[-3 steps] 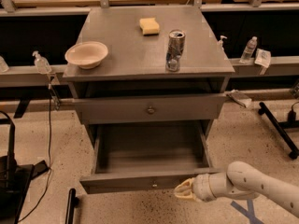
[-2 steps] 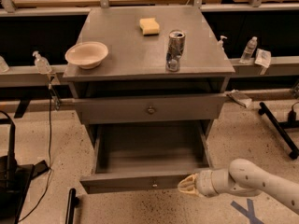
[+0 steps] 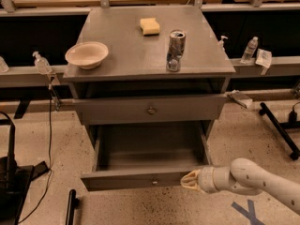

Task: Close middle drawer

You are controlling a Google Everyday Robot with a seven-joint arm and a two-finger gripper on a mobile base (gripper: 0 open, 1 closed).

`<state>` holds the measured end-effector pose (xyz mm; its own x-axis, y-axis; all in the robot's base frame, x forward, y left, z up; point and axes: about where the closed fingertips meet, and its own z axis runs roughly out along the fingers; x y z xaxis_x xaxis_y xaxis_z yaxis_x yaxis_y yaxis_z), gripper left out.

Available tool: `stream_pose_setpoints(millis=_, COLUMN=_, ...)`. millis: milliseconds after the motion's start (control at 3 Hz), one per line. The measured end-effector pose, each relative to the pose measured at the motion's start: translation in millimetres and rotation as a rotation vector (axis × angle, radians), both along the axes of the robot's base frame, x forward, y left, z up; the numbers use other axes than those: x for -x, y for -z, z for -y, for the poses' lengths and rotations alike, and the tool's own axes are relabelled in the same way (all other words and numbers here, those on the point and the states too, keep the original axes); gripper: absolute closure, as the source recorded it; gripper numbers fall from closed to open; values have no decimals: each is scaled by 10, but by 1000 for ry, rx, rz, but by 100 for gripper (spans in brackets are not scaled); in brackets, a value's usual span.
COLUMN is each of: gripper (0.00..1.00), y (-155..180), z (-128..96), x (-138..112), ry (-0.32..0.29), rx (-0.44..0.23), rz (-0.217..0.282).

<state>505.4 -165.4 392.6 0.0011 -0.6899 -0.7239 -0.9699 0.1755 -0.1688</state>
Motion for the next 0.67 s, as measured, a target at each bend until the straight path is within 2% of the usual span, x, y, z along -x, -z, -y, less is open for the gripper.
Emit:
stream_pose_setpoints(millis=333, gripper=100, y=116, z=17, x=-216, ry=53, rx=3, rz=32)
stream_pose_setpoints(millis=667, gripper=100, y=117, z=16, x=-215, ry=53, rx=3, rz=32)
